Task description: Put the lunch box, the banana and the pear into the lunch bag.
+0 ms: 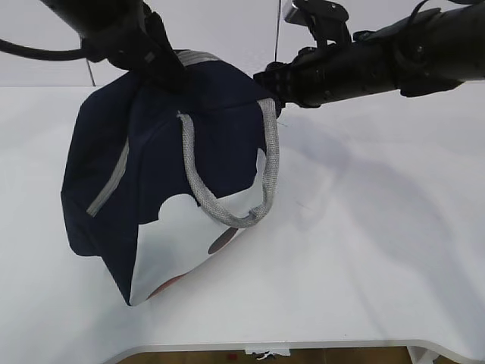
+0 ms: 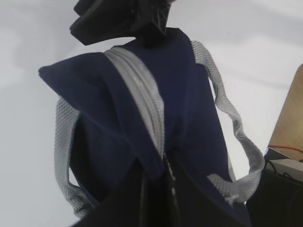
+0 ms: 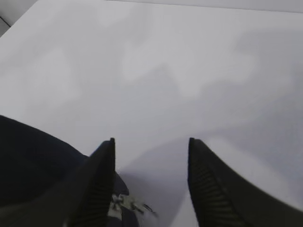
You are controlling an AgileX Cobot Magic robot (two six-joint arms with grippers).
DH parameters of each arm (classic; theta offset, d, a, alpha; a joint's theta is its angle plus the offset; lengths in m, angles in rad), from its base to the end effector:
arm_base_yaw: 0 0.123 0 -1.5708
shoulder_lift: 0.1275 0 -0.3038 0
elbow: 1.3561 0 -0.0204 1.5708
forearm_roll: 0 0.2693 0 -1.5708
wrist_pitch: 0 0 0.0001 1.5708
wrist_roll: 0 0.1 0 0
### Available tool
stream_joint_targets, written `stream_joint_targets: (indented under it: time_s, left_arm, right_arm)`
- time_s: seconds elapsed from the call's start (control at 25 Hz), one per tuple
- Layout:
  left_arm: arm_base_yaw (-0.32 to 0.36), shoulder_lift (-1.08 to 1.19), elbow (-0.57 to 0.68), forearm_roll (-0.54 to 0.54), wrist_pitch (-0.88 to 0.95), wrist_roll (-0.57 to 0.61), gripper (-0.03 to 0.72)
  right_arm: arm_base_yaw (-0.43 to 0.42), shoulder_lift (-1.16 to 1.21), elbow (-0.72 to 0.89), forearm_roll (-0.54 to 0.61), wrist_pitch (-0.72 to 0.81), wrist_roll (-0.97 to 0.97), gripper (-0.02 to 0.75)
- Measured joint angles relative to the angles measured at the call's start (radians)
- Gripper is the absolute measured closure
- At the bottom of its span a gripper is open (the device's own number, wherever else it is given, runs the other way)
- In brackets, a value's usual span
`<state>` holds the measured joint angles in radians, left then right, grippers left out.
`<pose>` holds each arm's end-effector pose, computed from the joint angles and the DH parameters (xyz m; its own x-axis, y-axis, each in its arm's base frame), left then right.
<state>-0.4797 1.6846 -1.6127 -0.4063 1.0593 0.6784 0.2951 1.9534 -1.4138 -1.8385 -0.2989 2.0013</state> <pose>0.3315 -0.2113 0.3631 -0.3976 0.6869 -0.6084 0.8719 0.4895 -0.0172 0.4530 0.1673 0.2400 -0.5584 -0.0190 -0.8294 -0.4337 0.8589 0.2723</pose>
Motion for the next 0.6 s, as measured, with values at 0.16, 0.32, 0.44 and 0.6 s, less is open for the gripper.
stream_joint_targets:
  time_s: [0.16,0.32,0.44,0.6]
  left_arm:
    - [0.000,0.009,-0.002,0.000,0.000,0.000,0.676]
    - [0.000,0.032,-0.004,0.006,0.008,0.000,0.676]
    - [0.000,0.039,-0.004,0.008,0.022,0.000,0.676]
    - [0.000,0.041,-0.004,0.040,0.050,-0.032,0.675]
  right_arm:
    - [0.000,-0.029,0.000,0.000,0.004,-0.031,0.309]
    - [0.000,-0.085,0.000,0.000,0.004,-0.075,0.302]
    - [0.000,-0.118,0.000,0.000,0.001,-0.084,0.302]
    - [0.000,-0.169,0.009,0.000,-0.018,-0.097,0.302]
